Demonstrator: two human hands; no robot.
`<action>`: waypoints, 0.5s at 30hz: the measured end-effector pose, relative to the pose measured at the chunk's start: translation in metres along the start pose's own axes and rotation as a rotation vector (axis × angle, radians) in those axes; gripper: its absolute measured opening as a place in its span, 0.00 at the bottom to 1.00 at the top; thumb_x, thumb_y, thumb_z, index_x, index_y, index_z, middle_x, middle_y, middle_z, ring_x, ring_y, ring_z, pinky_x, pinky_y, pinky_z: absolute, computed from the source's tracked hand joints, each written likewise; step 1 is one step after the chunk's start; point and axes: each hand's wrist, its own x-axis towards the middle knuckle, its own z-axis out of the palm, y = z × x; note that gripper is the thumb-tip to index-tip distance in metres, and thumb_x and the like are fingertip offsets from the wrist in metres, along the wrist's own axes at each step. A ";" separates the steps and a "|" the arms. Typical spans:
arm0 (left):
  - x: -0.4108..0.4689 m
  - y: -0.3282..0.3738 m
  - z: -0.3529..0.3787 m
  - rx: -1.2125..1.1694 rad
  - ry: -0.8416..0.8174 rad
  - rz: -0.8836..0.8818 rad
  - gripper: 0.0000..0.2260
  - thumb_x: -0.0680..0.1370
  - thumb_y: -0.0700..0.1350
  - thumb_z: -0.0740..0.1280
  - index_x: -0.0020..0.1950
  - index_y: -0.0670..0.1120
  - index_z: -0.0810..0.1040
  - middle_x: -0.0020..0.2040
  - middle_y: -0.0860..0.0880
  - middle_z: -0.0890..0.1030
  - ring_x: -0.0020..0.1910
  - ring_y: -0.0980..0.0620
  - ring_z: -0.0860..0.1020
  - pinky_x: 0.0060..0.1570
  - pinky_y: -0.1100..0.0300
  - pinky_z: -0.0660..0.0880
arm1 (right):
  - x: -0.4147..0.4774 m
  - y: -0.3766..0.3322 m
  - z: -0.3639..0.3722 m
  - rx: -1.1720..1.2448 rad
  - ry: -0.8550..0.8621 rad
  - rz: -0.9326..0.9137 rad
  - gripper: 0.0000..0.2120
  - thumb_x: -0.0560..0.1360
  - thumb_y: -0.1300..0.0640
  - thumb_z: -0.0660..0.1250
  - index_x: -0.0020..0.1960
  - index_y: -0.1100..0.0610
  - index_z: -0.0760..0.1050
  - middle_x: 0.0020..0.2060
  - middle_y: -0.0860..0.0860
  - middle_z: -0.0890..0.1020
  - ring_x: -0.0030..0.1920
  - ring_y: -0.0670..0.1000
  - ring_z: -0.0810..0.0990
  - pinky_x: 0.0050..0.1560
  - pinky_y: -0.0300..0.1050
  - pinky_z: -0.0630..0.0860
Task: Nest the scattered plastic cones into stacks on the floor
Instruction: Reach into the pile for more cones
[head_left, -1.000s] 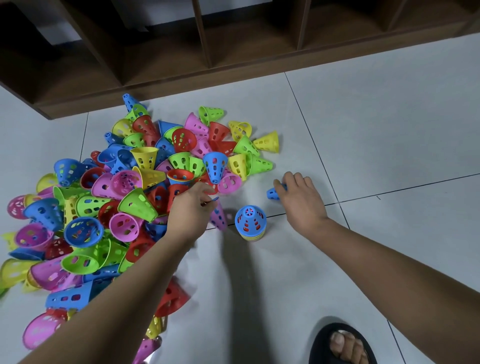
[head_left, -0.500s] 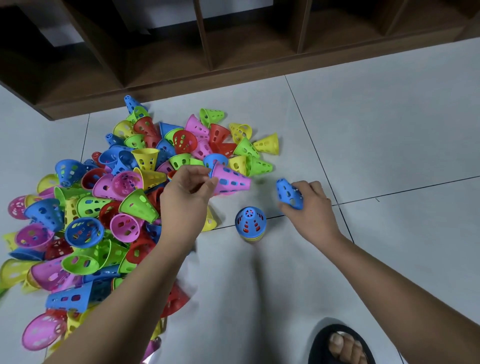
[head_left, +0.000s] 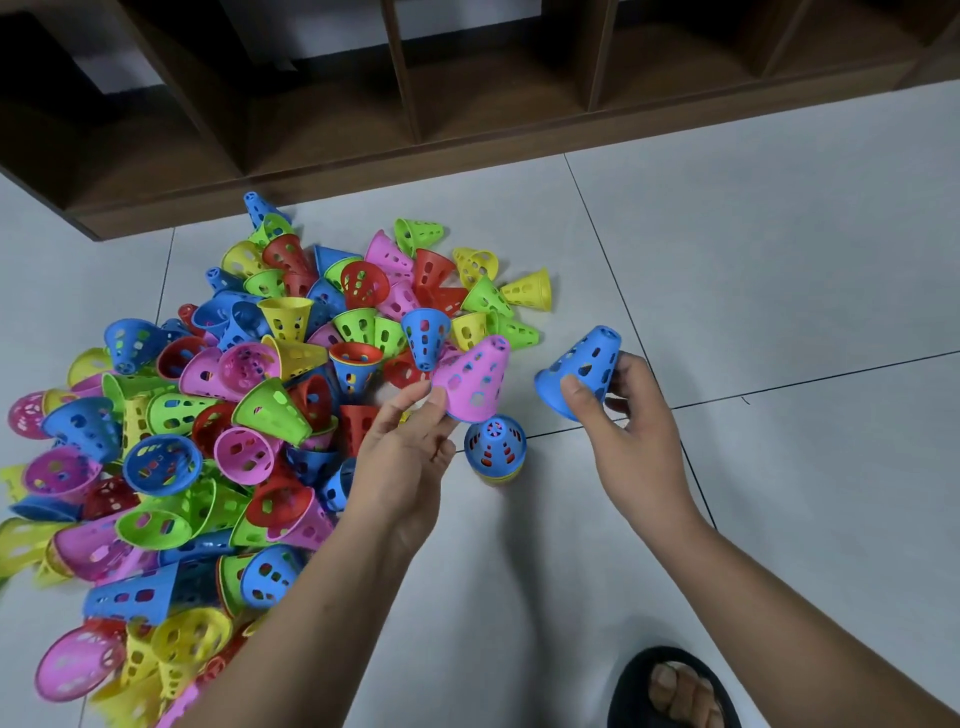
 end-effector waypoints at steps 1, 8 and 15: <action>-0.001 0.000 -0.001 -0.017 -0.008 -0.007 0.08 0.81 0.40 0.73 0.58 0.50 0.81 0.53 0.47 0.87 0.42 0.54 0.84 0.48 0.59 0.73 | 0.000 -0.002 0.001 0.007 0.004 -0.010 0.10 0.80 0.47 0.73 0.60 0.45 0.77 0.54 0.34 0.83 0.59 0.40 0.80 0.65 0.46 0.75; -0.007 -0.020 -0.006 0.190 -0.038 -0.010 0.07 0.80 0.43 0.75 0.54 0.54 0.84 0.53 0.50 0.85 0.52 0.51 0.81 0.54 0.52 0.70 | 0.001 -0.011 0.002 0.015 -0.006 -0.072 0.12 0.81 0.47 0.73 0.62 0.47 0.77 0.55 0.38 0.83 0.60 0.45 0.80 0.66 0.47 0.74; -0.001 -0.038 -0.024 0.421 0.035 0.080 0.07 0.81 0.40 0.73 0.59 0.48 0.83 0.43 0.52 0.84 0.44 0.55 0.80 0.45 0.56 0.71 | -0.007 -0.010 0.009 -0.061 -0.106 -0.151 0.17 0.78 0.45 0.73 0.65 0.48 0.76 0.59 0.41 0.83 0.63 0.48 0.79 0.64 0.43 0.73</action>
